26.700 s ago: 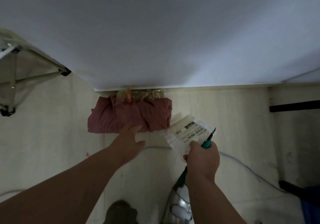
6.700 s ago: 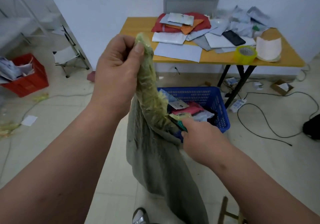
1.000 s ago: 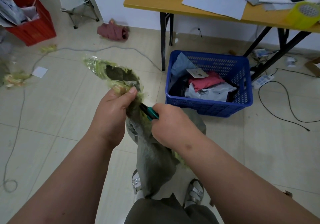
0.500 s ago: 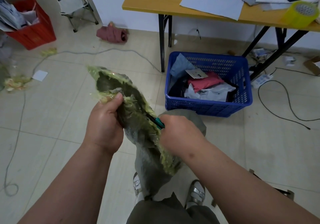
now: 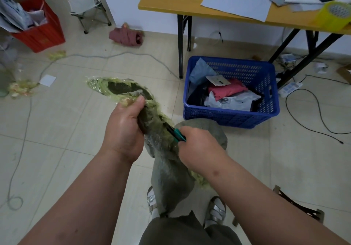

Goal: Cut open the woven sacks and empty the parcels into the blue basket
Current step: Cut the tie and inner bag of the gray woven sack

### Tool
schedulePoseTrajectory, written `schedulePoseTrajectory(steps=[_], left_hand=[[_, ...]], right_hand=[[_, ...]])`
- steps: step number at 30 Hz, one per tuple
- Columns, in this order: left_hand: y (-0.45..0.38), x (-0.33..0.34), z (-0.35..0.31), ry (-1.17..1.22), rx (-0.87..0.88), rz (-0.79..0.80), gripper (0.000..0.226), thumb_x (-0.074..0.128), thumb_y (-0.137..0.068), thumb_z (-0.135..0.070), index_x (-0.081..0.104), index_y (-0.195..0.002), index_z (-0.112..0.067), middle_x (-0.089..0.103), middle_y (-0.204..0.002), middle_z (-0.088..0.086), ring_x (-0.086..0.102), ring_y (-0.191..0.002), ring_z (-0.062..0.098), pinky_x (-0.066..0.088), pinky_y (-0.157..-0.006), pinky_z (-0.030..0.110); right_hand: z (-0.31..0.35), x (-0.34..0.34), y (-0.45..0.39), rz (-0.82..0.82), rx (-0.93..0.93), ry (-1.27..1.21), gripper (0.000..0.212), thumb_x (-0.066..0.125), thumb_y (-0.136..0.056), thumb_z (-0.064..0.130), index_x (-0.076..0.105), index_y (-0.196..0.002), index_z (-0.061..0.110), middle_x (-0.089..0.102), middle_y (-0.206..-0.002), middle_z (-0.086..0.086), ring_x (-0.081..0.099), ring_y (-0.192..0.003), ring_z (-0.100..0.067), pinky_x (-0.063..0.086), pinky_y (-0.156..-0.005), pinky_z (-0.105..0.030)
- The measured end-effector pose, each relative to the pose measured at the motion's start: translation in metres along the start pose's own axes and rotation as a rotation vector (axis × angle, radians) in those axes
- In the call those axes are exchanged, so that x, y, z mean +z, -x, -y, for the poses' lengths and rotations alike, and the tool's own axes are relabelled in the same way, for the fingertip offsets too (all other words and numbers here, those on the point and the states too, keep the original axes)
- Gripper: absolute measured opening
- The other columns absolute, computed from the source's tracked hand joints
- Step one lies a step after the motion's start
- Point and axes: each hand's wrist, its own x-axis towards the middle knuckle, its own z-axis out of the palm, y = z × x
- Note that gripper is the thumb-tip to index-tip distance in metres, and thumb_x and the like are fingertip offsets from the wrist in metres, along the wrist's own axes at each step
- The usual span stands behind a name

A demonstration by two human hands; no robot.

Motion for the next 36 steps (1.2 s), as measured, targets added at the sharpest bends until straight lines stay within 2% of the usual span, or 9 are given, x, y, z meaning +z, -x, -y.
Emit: schedulePoseTrajectory(steps=[7,13,20,23,25,27,29,32,36], left_hand=[[0.008,0.005,0.003,-0.043,0.004,0.103,0.025,0.048,-0.098,-0.013,0.055,-0.120,-0.003,0.064,-0.090,0.008,0.065,-0.084,0.019,0.056,-0.070,0.031],[0.006,0.007,0.002,-0.098,0.023,0.180,0.023,0.054,-0.093,-0.016,0.056,-0.113,-0.004,0.058,-0.089,0.010,0.060,-0.083,0.021,0.054,-0.074,0.033],[0.007,0.004,0.002,-0.020,0.027,0.089,0.020,0.051,-0.096,-0.013,0.057,-0.113,-0.004,0.061,-0.096,0.014,0.061,-0.093,0.026,0.054,-0.082,0.038],[0.014,0.017,0.012,-0.111,0.041,0.135,0.009,0.051,-0.097,-0.012,0.060,-0.095,-0.010,0.058,-0.083,0.007,0.058,-0.081,0.020,0.051,-0.074,0.033],[0.014,0.023,0.011,-0.151,0.093,0.131,0.009,0.056,-0.094,-0.014,0.059,-0.085,-0.014,0.055,-0.080,0.006,0.053,-0.081,0.021,0.047,-0.077,0.035],[0.007,0.017,0.000,-0.082,0.131,0.048,0.007,0.058,-0.089,-0.018,0.061,-0.090,-0.012,0.059,-0.089,0.010,0.059,-0.092,0.028,0.050,-0.088,0.041],[-0.001,0.002,-0.010,0.033,0.120,-0.027,0.023,0.056,-0.090,-0.019,0.063,-0.107,-0.005,0.064,-0.104,0.017,0.061,-0.110,0.039,0.050,-0.096,0.051],[-0.005,-0.004,-0.011,0.101,0.075,-0.039,0.036,0.048,-0.096,-0.016,0.056,-0.126,0.003,0.064,-0.120,0.023,0.062,-0.114,0.036,0.050,-0.097,0.049],[-0.002,0.007,-0.011,0.061,0.041,0.028,0.037,0.046,-0.098,-0.014,0.054,-0.129,0.004,0.063,-0.123,0.022,0.062,-0.115,0.033,0.053,-0.093,0.043]], right_hand=[[0.000,-0.001,-0.005,-0.025,-0.005,0.072,0.028,0.047,-0.090,0.015,0.056,-0.116,0.021,0.060,-0.101,-0.003,0.058,-0.088,-0.024,0.053,-0.072,-0.036],[0.002,0.004,0.000,-0.145,-0.136,0.063,0.020,0.048,-0.092,0.018,0.054,-0.110,0.023,0.060,-0.086,0.000,0.058,-0.078,-0.025,0.050,-0.063,-0.036],[-0.012,-0.003,-0.002,-0.020,-0.028,0.182,0.018,0.047,-0.088,0.017,0.054,-0.103,0.023,0.057,-0.087,0.001,0.055,-0.077,-0.023,0.043,-0.060,-0.032],[-0.001,0.000,-0.010,0.008,-0.072,0.201,0.021,0.045,-0.085,0.014,0.056,-0.101,0.022,0.054,-0.083,0.000,0.055,-0.075,-0.024,0.040,-0.060,-0.033],[0.005,0.001,-0.015,-0.007,-0.121,0.209,0.022,0.045,-0.086,0.016,0.056,-0.104,0.021,0.051,-0.079,0.001,0.053,-0.073,-0.024,0.039,-0.059,-0.032],[-0.003,0.001,-0.013,-0.033,-0.117,0.248,0.026,0.045,-0.086,0.015,0.055,-0.109,0.022,0.049,-0.078,0.002,0.049,-0.067,-0.021,0.037,-0.057,-0.031],[-0.022,0.001,-0.005,-0.006,-0.052,0.329,0.029,0.044,-0.086,0.013,0.057,-0.110,0.022,0.050,-0.077,0.002,0.049,-0.066,-0.020,0.039,-0.057,-0.030],[-0.040,0.005,0.002,0.080,0.046,0.375,0.029,0.043,-0.085,0.010,0.059,-0.107,0.021,0.049,-0.077,0.002,0.052,-0.073,-0.024,0.043,-0.064,-0.033],[-0.045,0.015,-0.011,0.080,0.059,0.305,0.018,0.044,-0.084,0.009,0.051,-0.095,0.021,0.046,-0.075,0.003,0.052,-0.075,-0.025,0.043,-0.065,-0.033]])
